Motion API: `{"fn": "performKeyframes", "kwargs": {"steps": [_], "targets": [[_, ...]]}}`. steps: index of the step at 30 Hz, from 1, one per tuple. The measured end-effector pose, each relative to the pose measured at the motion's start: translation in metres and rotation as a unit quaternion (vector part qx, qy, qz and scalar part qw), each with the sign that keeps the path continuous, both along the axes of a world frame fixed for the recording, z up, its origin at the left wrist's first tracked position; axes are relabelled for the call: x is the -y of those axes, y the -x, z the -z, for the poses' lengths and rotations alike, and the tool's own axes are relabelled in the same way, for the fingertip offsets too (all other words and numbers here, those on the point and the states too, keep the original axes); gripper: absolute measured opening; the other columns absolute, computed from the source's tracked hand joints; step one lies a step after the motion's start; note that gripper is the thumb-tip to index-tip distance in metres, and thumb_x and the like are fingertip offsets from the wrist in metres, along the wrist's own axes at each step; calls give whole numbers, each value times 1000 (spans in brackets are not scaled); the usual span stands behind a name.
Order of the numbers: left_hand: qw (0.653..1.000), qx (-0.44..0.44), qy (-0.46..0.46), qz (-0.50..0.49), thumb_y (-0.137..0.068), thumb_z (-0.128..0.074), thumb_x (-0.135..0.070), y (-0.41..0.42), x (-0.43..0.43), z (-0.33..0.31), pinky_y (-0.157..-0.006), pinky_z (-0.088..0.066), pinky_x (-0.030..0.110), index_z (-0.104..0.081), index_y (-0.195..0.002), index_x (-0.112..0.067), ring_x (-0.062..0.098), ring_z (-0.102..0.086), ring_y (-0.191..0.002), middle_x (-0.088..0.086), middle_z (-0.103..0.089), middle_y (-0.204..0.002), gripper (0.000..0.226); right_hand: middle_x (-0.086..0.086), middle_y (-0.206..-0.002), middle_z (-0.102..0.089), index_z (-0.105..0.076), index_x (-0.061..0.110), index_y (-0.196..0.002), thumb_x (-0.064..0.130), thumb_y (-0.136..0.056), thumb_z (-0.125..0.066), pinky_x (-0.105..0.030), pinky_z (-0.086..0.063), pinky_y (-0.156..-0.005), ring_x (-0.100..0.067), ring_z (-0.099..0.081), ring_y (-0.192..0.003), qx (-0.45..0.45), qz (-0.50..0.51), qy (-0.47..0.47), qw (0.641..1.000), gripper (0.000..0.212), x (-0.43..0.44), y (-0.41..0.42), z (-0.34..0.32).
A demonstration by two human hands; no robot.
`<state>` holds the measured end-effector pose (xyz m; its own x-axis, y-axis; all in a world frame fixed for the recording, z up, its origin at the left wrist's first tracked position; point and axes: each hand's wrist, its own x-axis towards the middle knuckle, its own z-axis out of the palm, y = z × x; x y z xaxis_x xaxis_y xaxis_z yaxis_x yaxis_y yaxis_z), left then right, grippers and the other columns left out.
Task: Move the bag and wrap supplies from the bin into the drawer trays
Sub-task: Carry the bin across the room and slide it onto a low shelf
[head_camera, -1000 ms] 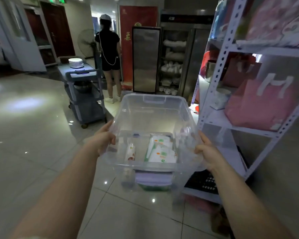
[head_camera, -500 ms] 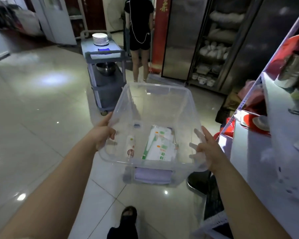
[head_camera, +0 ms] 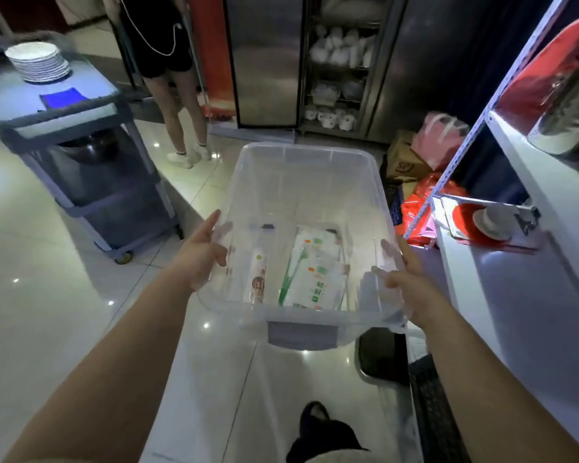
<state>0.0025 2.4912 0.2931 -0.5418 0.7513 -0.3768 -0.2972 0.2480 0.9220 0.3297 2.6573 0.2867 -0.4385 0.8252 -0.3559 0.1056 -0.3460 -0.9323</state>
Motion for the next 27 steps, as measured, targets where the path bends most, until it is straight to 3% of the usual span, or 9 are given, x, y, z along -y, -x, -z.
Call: {"fn": "performKeyframes", "kwargs": {"steps": [5,10,12,15,18,20,22,24,27], "targets": [[999,16,3,45,-64,-40,27,38,-121,23,-79,-53,41,-31,-145,-39,18,-65,-95,-7,-42,-143,105,18,-147,-39,-29,38,-145,-20,-79,-32,-49,-34,-105,-27,-52,-123,14,43,15,999,88,-91,22,27],[997,15,1,80,-62,-41,26,67,-235,32,-99,-45,52,-32,-144,-39,30,-47,-126,-6,-38,-145,105,17,-144,-45,-28,42,-144,-18,-78,-40,-55,-33,-108,-26,-50,-125,52,34,51,997,90,-195,43,59],[996,9,8,92,-63,-39,27,76,-278,33,-98,-45,53,-32,-145,-37,30,-47,-124,-6,-39,-139,104,3,-137,-54,-36,37,-141,-17,-79,-45,-50,-39,-103,-28,-51,-123,69,41,95,992,82,-234,53,71],[993,-18,26,110,-64,-36,29,91,-334,40,-87,-49,49,-32,-145,-36,25,-53,-113,-9,-43,-132,104,-6,-119,-60,-49,33,-129,-13,-83,-50,-43,-50,-86,-24,-58,-102,92,62,128,986,65,-276,71,85],[988,-36,51,142,-62,-36,28,111,-384,57,-85,-50,48,-37,-142,-39,17,-57,-101,-18,-52,-119,104,-8,-123,-58,-52,35,-125,-9,-82,-52,-37,-52,-77,-27,-58,-104,90,102,134,982,62,-298,88,97],[981,-39,68,178,-59,-37,26,127,-417,72,-80,-53,47,-43,-136,-44,16,-59,-99,-24,-57,-111,104,-5,-124,-60,-52,42,-124,-6,-70,-58,-35,-52,-74,-28,-58,-110,83,126,131,980,73,-304,99,105],[970,-37,79,228,-57,-38,25,143,-452,88,-73,-54,43,-50,-123,-53,16,-60,-101,-28,-62,-106,102,1,-116,-66,-57,56,-109,3,-52,-64,-29,-53,-66,-20,-63,-104,68,149,117,979,77,-307,113,113],[954,-43,87,283,-55,-39,23,159,-488,105,-75,-54,45,-52,-120,-57,21,-59,-106,-24,-63,-113,104,6,-117,-65,-53,60,-111,3,-50,-63,-28,-55,-62,-16,-63,-103,47,181,105,977,84,-312,129,123],[930,-59,113,345,-49,-46,17,181,-542,132,-80,-55,53,-41,-135,-51,26,-57,-112,-7,-53,-136,109,12,-131,-55,-34,60,-131,-1,-63,-63,-34,-58,-68,-17,-56,-115,40,237,105,965,96,-317,153,142]]}}
